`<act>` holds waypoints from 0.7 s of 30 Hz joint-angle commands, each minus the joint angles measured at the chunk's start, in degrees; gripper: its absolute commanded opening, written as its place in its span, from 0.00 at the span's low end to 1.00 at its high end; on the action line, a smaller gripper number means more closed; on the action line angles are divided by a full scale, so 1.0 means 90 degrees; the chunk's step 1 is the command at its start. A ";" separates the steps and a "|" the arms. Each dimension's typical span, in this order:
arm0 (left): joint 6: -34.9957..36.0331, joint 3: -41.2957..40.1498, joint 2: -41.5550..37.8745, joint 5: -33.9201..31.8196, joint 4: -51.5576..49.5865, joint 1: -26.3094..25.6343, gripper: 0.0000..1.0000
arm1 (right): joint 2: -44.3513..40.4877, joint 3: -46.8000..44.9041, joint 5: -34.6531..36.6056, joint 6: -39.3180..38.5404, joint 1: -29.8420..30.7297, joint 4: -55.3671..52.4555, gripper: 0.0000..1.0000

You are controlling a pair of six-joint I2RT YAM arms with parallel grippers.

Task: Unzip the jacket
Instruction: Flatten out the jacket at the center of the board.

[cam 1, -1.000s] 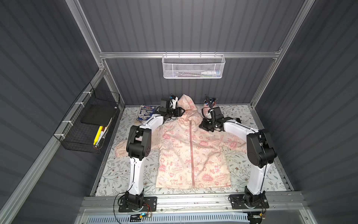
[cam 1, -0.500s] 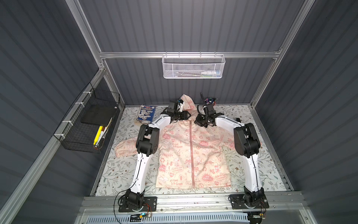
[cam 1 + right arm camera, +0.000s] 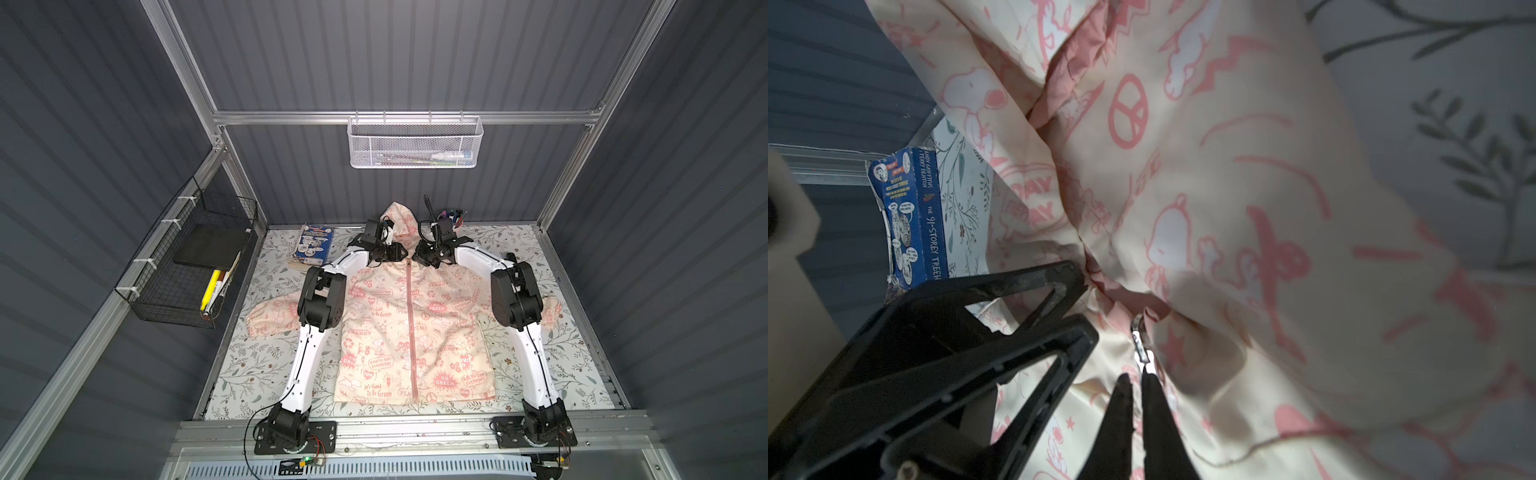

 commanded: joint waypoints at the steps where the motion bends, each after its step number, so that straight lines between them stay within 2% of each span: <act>1: -0.0013 0.0171 0.0121 0.0334 -0.0086 -0.0044 0.46 | 0.0200 0.0306 -0.0098 -0.0105 -0.0029 -0.0358 0.11; 10: -0.0020 -0.0069 0.0192 0.0629 0.0023 -0.0041 0.43 | 0.0529 0.0648 -0.0057 -0.0087 -0.0078 -0.0649 0.10; 21: -0.0013 -0.0386 0.0305 0.0584 0.0053 -0.0034 0.42 | 0.0712 0.0621 -0.0266 0.0066 -0.0156 -0.0671 0.08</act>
